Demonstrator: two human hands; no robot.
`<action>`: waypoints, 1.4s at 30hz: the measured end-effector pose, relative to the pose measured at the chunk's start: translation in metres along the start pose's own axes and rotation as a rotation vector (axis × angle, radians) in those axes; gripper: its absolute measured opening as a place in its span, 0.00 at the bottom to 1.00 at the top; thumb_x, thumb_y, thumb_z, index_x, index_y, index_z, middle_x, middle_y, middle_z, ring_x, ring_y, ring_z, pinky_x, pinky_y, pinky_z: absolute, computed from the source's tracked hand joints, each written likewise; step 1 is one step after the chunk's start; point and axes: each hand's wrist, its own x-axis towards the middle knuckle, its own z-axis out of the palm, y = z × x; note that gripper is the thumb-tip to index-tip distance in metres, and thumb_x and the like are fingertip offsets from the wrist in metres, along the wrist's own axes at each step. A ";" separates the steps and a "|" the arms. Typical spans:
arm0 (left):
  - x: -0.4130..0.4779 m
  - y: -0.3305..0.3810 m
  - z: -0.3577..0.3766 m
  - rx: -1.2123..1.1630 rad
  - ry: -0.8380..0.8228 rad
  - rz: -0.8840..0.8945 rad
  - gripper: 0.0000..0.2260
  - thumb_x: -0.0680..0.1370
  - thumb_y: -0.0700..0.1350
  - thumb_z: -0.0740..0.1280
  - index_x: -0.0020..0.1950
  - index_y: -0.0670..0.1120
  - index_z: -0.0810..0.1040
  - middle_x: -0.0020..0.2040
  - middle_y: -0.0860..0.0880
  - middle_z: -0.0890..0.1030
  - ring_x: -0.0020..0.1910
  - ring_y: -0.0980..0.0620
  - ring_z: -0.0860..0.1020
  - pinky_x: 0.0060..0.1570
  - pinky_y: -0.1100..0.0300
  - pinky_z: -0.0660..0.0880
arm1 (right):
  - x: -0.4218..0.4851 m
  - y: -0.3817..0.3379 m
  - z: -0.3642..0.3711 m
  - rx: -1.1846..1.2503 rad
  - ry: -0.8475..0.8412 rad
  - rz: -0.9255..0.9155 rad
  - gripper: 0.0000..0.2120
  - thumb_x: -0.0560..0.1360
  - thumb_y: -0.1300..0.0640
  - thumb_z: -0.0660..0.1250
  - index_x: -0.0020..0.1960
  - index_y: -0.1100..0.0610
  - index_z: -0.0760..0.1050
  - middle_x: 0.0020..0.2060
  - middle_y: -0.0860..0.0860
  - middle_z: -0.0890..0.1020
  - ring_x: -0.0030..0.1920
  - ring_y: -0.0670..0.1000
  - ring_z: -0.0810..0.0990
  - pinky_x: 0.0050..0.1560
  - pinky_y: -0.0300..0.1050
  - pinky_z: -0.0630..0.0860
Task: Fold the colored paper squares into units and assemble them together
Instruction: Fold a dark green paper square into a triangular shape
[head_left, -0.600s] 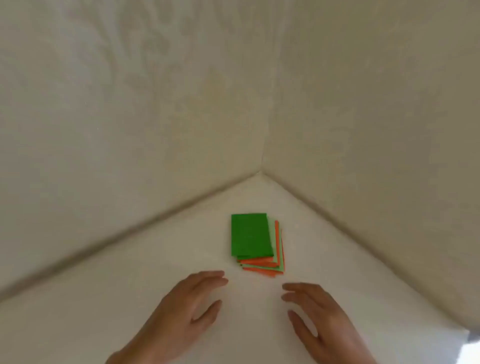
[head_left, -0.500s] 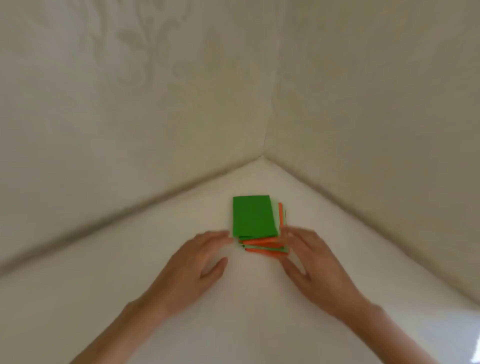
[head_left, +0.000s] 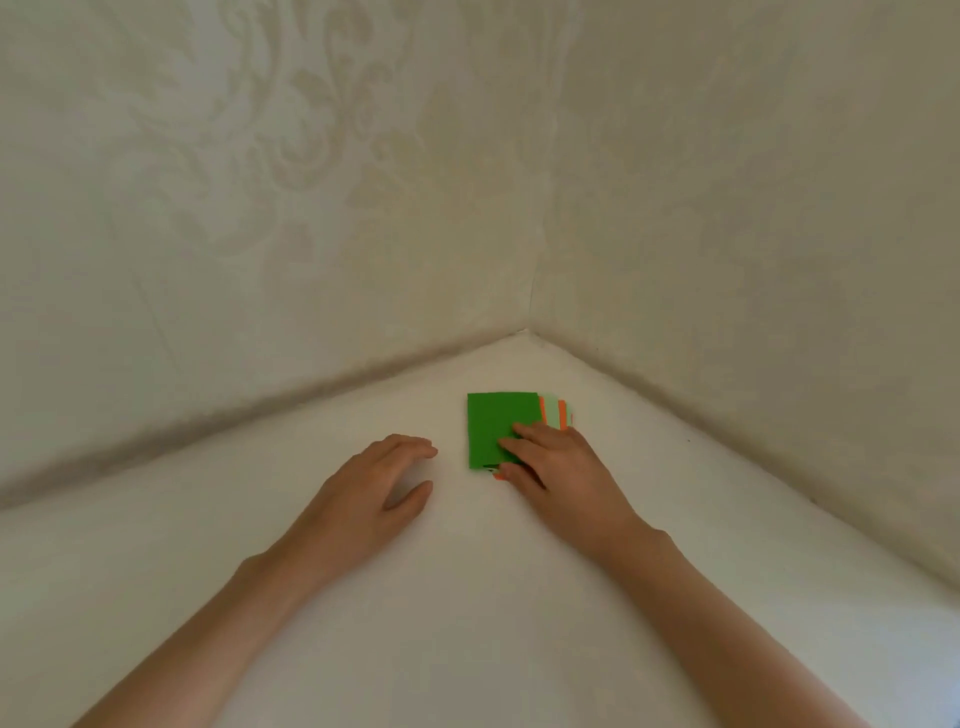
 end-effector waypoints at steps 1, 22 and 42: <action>-0.001 0.000 0.000 0.013 -0.015 0.019 0.27 0.73 0.61 0.52 0.64 0.49 0.74 0.60 0.61 0.72 0.59 0.65 0.69 0.57 0.79 0.58 | 0.000 0.000 0.002 -0.008 0.042 -0.021 0.26 0.76 0.43 0.50 0.59 0.56 0.79 0.61 0.55 0.78 0.62 0.56 0.76 0.63 0.52 0.67; 0.000 0.072 -0.063 -0.957 -0.214 -0.257 0.17 0.67 0.41 0.76 0.54 0.42 0.79 0.48 0.49 0.84 0.49 0.53 0.82 0.48 0.64 0.76 | -0.062 -0.072 -0.081 1.020 0.474 0.205 0.07 0.74 0.52 0.67 0.41 0.53 0.80 0.36 0.57 0.81 0.38 0.56 0.78 0.40 0.53 0.74; -0.013 0.043 -0.032 -0.588 -0.154 -0.519 0.04 0.75 0.39 0.70 0.44 0.48 0.80 0.35 0.51 0.84 0.28 0.59 0.76 0.24 0.68 0.67 | -0.023 0.006 -0.042 -0.069 -0.167 0.027 0.31 0.78 0.42 0.58 0.74 0.38 0.45 0.77 0.49 0.44 0.76 0.56 0.44 0.75 0.50 0.45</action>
